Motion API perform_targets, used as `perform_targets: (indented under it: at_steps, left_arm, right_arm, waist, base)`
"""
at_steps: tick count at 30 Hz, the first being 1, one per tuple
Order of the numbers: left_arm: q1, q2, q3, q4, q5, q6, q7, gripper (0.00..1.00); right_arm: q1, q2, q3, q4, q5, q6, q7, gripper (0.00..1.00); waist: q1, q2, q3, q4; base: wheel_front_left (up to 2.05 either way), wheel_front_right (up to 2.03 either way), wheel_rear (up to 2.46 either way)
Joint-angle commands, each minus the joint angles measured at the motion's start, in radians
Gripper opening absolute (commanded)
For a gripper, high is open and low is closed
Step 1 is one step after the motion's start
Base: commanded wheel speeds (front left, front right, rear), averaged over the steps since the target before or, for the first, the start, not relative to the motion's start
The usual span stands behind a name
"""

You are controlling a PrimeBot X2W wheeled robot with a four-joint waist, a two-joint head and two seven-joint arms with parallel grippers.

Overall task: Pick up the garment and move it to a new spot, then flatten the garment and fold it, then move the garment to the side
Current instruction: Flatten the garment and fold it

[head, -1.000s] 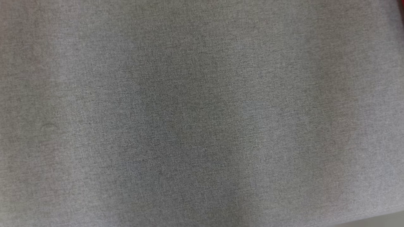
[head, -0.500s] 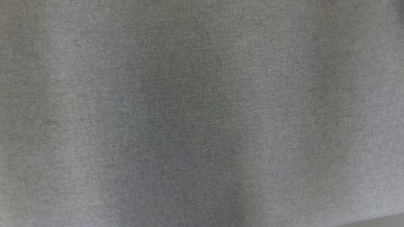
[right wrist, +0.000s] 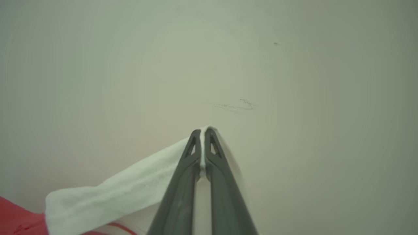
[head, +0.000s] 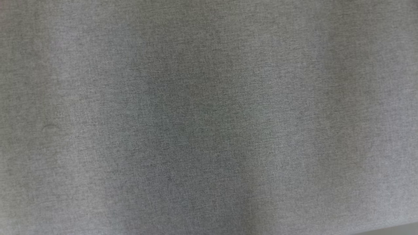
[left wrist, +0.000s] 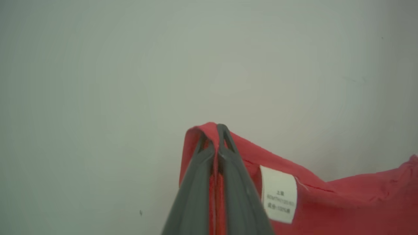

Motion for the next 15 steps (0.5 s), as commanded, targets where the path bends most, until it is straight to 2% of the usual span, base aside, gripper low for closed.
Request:
perform_targets:
  at_steps: [1,7,15]
  left_arm:
    - [0.002,-0.007,-0.005,0.001,-0.005,0.001,-0.01,0.0]
    - [0.102,-0.012,-0.047,-0.036,-0.05,0.001,-0.06,0.0]
    - [0.352,0.039,-0.122,-0.186,-0.13,0.001,-0.091,0.0]
  right_arm:
    - [0.005,0.002,0.007,-0.004,0.006,-0.003,-0.007,0.0]
    - [0.096,-0.005,0.047,-0.062,0.09,-0.003,-0.035,0.0]
    - [0.308,-0.035,0.085,-0.223,0.225,-0.003,-0.051,0.0]
  waist:
    - [0.0,-0.0001,0.002,0.004]
    - [0.0,-0.0001,-0.013,0.01]
    - [0.0,-0.0001,-0.081,0.001]
  base:
    - [0.0,0.0,0.0]
    - [0.0,0.0,0.0]
    - [0.0,0.0,0.0]
